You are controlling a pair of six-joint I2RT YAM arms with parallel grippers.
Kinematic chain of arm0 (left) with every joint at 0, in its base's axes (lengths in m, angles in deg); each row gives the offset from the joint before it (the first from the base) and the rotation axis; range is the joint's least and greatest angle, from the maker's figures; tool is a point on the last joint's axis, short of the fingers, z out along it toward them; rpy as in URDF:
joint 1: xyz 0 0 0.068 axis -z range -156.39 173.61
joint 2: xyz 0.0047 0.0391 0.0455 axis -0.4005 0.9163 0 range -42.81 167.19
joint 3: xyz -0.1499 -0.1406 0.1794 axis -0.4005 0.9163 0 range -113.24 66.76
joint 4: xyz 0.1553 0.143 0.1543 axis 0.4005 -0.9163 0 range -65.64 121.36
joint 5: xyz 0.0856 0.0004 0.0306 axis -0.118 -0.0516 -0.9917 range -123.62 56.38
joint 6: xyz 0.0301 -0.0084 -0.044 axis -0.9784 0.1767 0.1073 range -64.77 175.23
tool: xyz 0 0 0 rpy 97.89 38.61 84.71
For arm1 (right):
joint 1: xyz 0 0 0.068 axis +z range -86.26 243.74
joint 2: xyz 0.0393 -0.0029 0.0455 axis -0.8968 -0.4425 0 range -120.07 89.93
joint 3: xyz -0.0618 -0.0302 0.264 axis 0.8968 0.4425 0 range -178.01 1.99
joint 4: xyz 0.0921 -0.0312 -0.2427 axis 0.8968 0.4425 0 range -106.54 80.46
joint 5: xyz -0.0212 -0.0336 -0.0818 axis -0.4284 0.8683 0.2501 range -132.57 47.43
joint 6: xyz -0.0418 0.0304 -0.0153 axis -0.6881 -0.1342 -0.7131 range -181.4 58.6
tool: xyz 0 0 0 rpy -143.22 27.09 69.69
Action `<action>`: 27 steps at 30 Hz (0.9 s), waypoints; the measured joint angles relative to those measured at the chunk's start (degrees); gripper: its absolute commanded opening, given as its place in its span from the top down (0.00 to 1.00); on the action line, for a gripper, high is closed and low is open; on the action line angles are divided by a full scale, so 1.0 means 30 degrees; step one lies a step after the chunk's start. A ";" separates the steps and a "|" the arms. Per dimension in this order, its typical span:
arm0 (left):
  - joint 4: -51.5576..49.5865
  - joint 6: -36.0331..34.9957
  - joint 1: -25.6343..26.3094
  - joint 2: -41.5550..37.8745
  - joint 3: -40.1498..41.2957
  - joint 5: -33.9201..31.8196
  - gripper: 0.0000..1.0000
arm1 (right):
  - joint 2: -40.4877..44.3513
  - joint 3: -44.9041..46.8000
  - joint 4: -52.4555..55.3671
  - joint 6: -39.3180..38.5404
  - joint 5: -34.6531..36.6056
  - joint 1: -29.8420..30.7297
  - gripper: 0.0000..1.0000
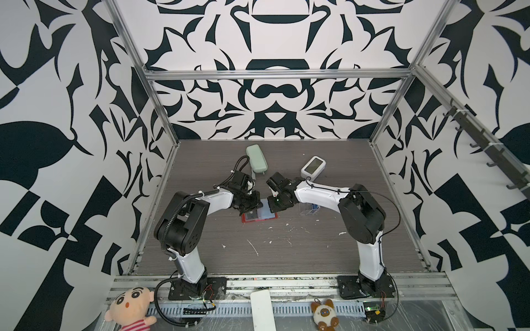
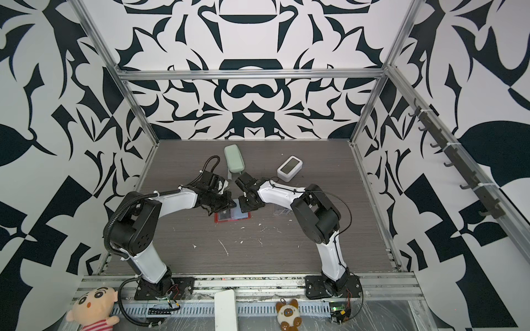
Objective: Insert credit cards into a card holder
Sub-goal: Flip over the card slot on the card holder.
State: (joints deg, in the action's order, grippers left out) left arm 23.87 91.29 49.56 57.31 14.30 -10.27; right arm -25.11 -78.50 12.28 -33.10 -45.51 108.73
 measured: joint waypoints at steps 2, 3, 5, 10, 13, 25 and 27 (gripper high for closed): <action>0.0000 0.0000 0.0000 0.0000 0.0000 0.0000 1.00 | -0.0007 0.0000 0.0000 0.0000 -0.0124 0.0000 0.99; 0.0007 0.0000 0.0000 0.0000 0.0000 0.0000 1.00 | -0.0007 0.0000 0.0000 0.0000 -0.0197 0.0000 0.99; 0.0015 0.0007 0.0000 0.0000 0.0000 0.0000 1.00 | -0.0007 0.0000 -0.0022 0.0000 -0.0364 0.0000 0.98; 0.0117 0.0007 0.0000 0.0000 0.0007 0.0007 1.00 | -0.0007 0.0000 -0.0211 0.0007 -0.0787 0.0000 0.98; 0.0160 0.0007 0.0000 0.0000 0.0044 0.0000 1.00 | -0.0007 0.0000 -0.0284 0.0015 -0.0984 0.0000 0.96; 0.0393 0.0015 0.0000 -0.0350 0.0299 -0.0029 0.89 | -0.0007 0.0291 -0.1625 0.0481 -0.2302 -0.0131 0.85; 0.0430 0.0044 0.0000 -0.0437 0.0357 -0.0095 0.83 | -0.0007 0.0539 -0.1960 0.0597 -0.2608 -0.0131 0.82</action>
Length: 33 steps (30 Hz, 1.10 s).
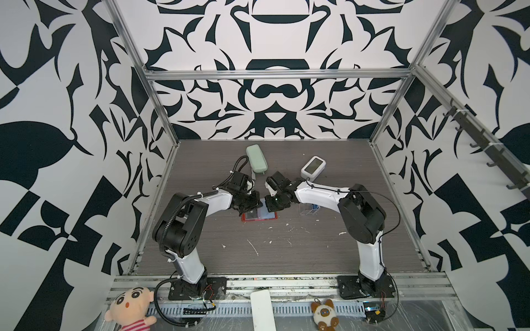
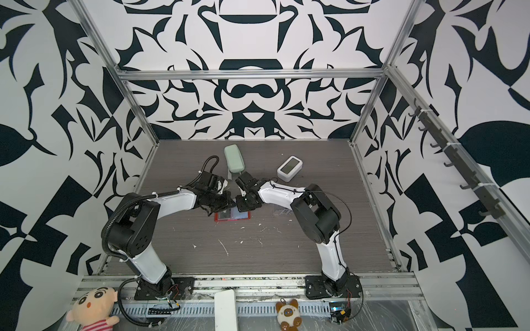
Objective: Insert credit cards into a card holder
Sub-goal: Flip over the card slot on the card holder.
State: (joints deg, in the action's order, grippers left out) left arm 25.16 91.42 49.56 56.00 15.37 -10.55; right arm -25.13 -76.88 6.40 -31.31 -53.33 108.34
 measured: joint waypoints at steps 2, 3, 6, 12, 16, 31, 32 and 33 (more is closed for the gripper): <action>0.0051 0.0000 0.0000 -0.0240 0.0160 -0.0160 0.74 | 0.0000 0.0211 -0.0291 0.0095 -0.0291 0.0000 0.79; 0.0080 0.0015 0.0000 -0.0481 0.0321 -0.0313 0.70 | 0.0000 0.0291 -0.0437 0.0117 -0.0459 0.0000 0.78; 0.0066 -0.0015 0.0000 -0.1464 0.0794 -0.0954 0.67 | 0.0000 0.0459 -0.1027 0.0189 -0.1064 -0.0007 0.74; -0.0029 -0.0073 0.0015 -0.4269 0.1698 -0.3031 0.61 | -0.0036 0.0466 -0.2091 0.0146 -0.2535 -0.0015 0.69; -0.0291 -0.0219 0.0015 -0.5756 0.2127 -0.4379 0.62 | -0.0189 0.0357 -0.2463 0.0102 -0.3359 0.0000 0.68; -0.0656 -0.0707 0.0015 -0.5151 0.3177 -0.5472 0.75 | -0.1712 -0.1260 -0.1872 -0.0175 -0.4116 0.0313 0.70; -0.0656 -0.0707 0.0015 -0.4889 0.3177 -0.5464 0.75 | -0.1712 -0.1260 -0.1829 -0.0175 -0.4087 0.0313 0.70; -0.0656 -0.0707 0.0022 -0.4575 0.3177 -0.5450 0.75 | -0.1712 -0.1260 -0.1770 -0.0175 -0.4051 0.0313 0.70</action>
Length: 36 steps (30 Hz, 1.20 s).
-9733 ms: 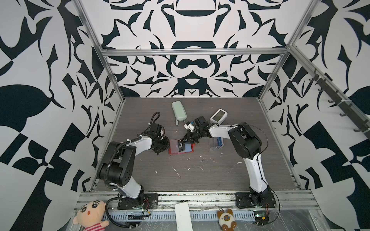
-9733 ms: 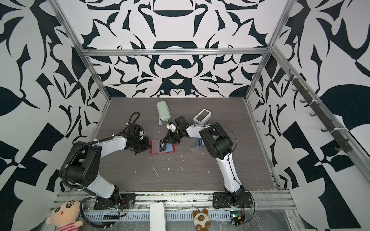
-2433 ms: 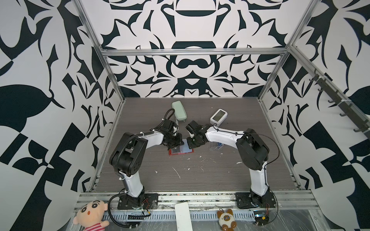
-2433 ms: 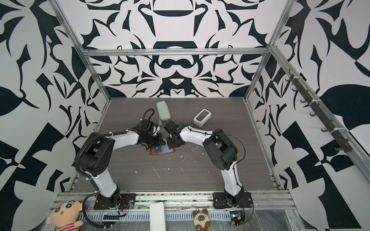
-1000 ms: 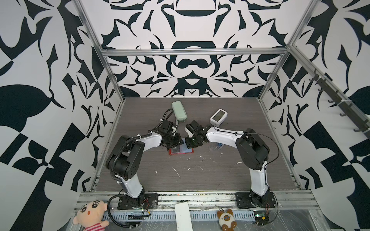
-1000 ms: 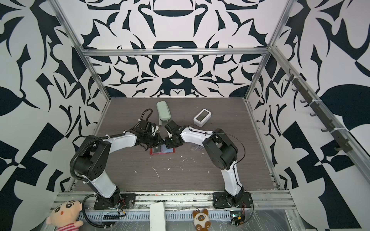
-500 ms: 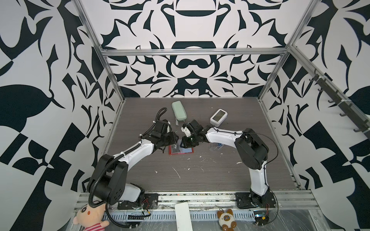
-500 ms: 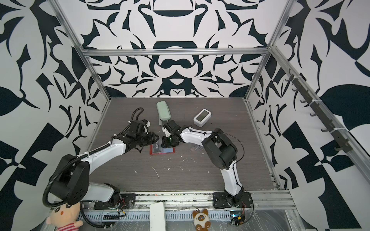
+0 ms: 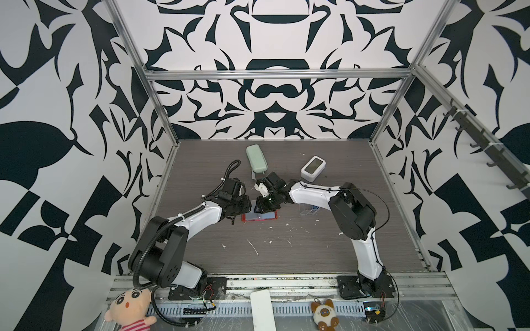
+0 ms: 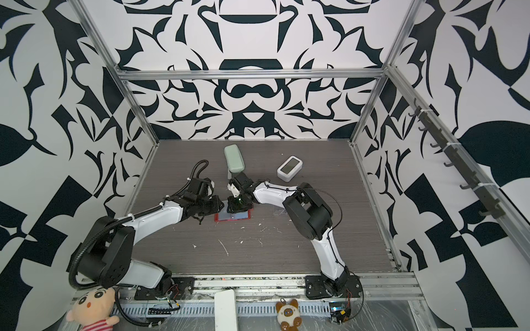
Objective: Insert credit cards into a card holder
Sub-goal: Flip over the card slot on the card holder, then pick up the credit card from the storage box.
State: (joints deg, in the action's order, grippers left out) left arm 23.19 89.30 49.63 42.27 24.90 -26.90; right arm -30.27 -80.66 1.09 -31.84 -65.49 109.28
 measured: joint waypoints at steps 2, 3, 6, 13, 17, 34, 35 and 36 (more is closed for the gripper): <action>0.0000 0.0000 -0.0007 0.0452 0.0007 0.0022 0.76 | 0.0000 0.0000 0.0051 0.0000 0.0087 0.0000 0.70; 0.0007 0.0007 -0.0007 0.0605 0.0007 0.0029 0.76 | 0.0007 0.0000 0.0051 0.0000 0.0175 0.0000 0.70; 0.0015 0.0007 -0.0007 0.1093 0.0007 0.0029 0.77 | 0.0146 0.0066 0.0015 0.0000 0.0612 0.0000 0.69; 0.0131 0.0117 0.0000 0.1304 -0.0095 -0.0007 0.77 | 0.2120 0.0736 0.0153 -0.0066 0.2033 -0.0029 0.69; -0.0204 0.0138 0.0015 0.1304 -0.0262 -0.0219 0.77 | 0.3315 0.1180 0.0138 -0.0138 0.2565 -0.0211 0.69; -0.2448 0.0117 0.1596 0.1056 -0.5901 0.1166 0.64 | 1.0601 0.5224 0.2943 -0.1530 0.5187 -0.5027 0.67; -0.2484 0.0124 0.1872 0.1435 -0.6331 0.1275 0.63 | 1.0921 0.5435 0.3133 -0.1603 0.5253 -0.5377 0.67; -0.2514 0.0124 0.2222 0.1960 -0.6856 0.1406 0.63 | 1.1271 0.5668 0.3366 -0.1741 0.5355 -0.5778 0.66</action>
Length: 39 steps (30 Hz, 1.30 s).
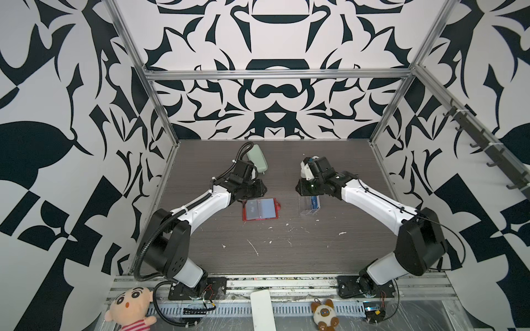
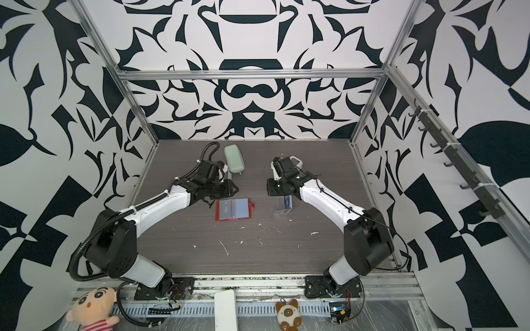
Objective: Insert credit cards into a card holder
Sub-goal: Pick up the credit card from the storage box.
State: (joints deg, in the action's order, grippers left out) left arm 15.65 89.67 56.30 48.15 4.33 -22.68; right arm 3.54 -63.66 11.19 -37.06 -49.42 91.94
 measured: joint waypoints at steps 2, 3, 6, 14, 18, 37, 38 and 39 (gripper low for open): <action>-0.0051 -0.0015 0.0605 0.1005 -0.0962 0.0277 0.62 | 0.0525 0.0357 0.0503 -0.0219 0.0204 -0.0699 0.66; -0.0146 -0.0036 0.0947 0.1654 -0.1566 0.0372 0.62 | 0.0743 0.0546 0.0758 -0.0321 0.0306 -0.1078 0.65; -0.0503 -0.0095 0.1800 0.3424 -0.3264 0.0729 0.60 | 0.1137 0.0896 0.1443 -0.0663 0.0517 -0.2047 0.64; -0.1268 -0.0138 0.3286 0.7264 -0.6885 0.1763 0.57 | 0.1056 0.1413 0.2251 -0.1333 0.0634 -0.2943 0.58; -0.1457 -0.0138 0.3636 0.8626 -0.8080 0.2623 0.56 | 0.0474 0.1413 0.2295 -0.1654 0.0306 -0.3126 0.56; -0.2557 0.0095 0.3716 1.1927 -1.0761 0.4138 0.57 | -0.1741 0.1341 0.2208 -0.2062 -0.0794 -0.3606 0.55; -0.2594 0.0095 0.3716 1.1978 -1.0775 0.4131 0.58 | -0.1851 0.1333 0.2186 -0.2069 -0.0801 -0.3621 0.55; -0.2652 0.0102 0.3716 1.2043 -1.0775 0.4109 0.59 | -0.1960 0.1326 0.2149 -0.2091 -0.0823 -0.3628 0.55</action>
State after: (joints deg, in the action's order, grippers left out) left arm 7.70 89.97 67.44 84.28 -28.00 -10.36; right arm -2.33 -59.68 17.64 -43.33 -51.89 81.06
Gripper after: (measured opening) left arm 0.425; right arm 0.448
